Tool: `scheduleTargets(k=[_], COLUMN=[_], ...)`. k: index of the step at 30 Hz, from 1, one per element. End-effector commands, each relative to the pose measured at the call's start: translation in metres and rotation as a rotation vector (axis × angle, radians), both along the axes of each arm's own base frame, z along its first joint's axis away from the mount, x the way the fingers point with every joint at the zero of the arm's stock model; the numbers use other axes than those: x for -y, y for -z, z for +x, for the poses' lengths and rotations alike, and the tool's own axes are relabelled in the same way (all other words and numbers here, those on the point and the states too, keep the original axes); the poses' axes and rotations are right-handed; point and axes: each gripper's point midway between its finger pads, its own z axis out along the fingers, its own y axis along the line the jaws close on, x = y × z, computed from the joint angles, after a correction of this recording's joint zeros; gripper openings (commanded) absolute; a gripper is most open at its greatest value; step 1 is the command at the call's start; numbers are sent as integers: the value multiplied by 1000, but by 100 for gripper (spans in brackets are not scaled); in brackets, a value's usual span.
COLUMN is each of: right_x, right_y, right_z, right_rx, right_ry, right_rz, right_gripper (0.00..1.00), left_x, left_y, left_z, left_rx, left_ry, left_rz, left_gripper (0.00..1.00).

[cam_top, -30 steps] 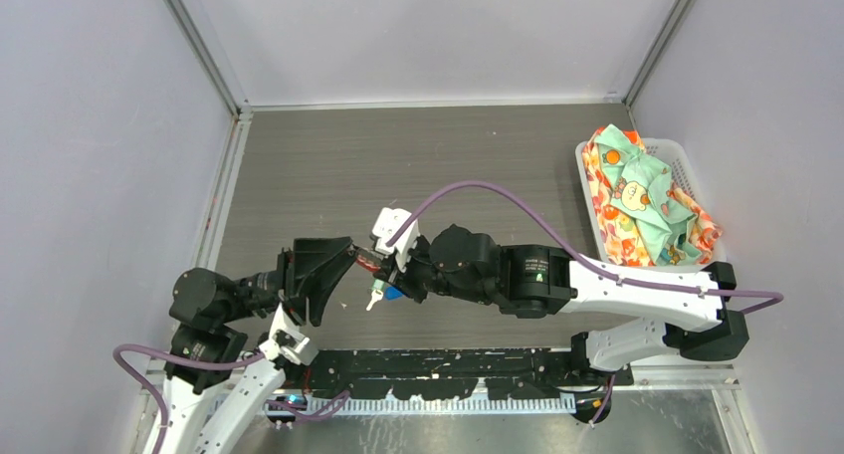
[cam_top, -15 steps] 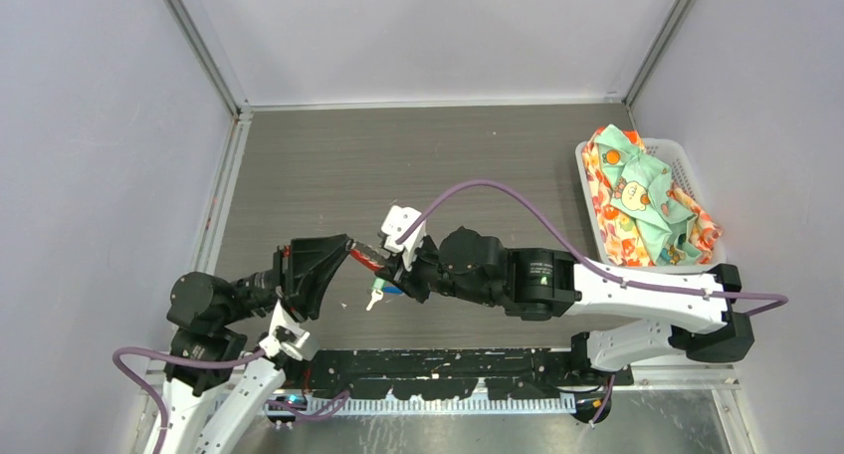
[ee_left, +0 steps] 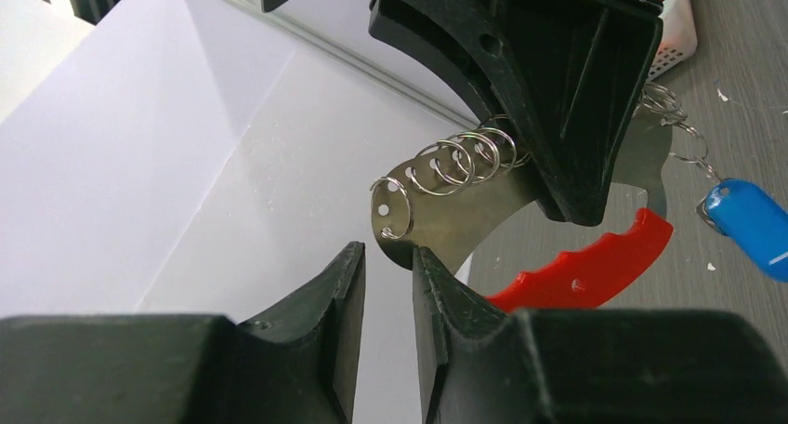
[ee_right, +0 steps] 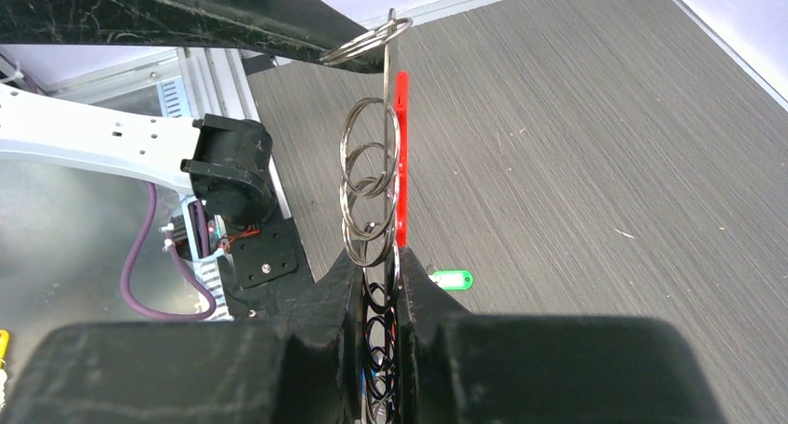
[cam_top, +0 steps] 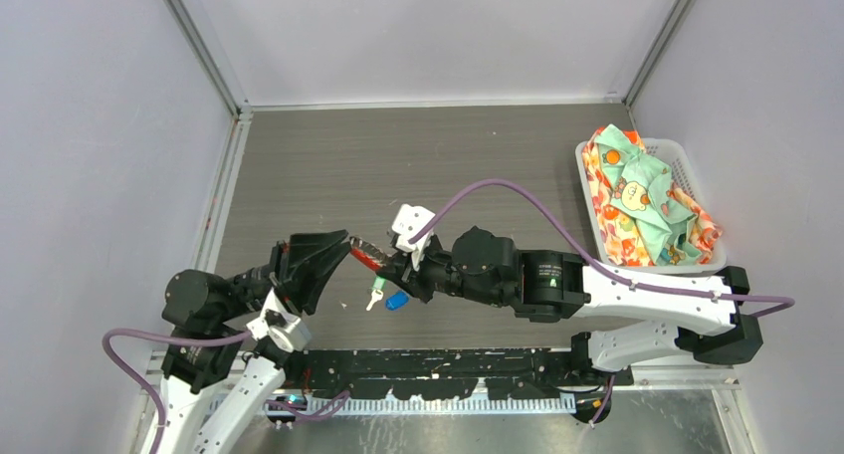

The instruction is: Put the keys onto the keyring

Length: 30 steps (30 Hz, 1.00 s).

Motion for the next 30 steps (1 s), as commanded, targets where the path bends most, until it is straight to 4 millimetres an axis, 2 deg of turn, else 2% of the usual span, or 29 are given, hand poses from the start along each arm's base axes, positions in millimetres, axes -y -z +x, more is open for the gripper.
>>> scheduleTargets(k=[1, 7, 13, 21, 27, 30], right_x=[-1, -2, -3, -5, -6, -6], right_y=[-33, -32, -35, -33, -28, -26], right_z=[-3, -3, -2, -3, -2, -2], right_rx=[16, 16, 18, 21, 31, 32], right_ry=[-15, -18, -16, -26, -25, -21], right_rz=[112, 109, 113, 106, 82, 75], right_gripper=[1, 1, 1, 1, 1, 1], left_x=[0, 1, 6, 7, 9, 10], left_y=[-26, -26, -14, -16, -21, -26], left_z=[-7, -9, -17, -14, -12, -11], left_rx=[26, 68, 94, 78, -13, -96], left_ry=[28, 41, 84, 85, 99, 111], left_rz=[-66, -66, -8, -9, -31, -49], left_gripper=[28, 30, 34, 34, 25, 18])
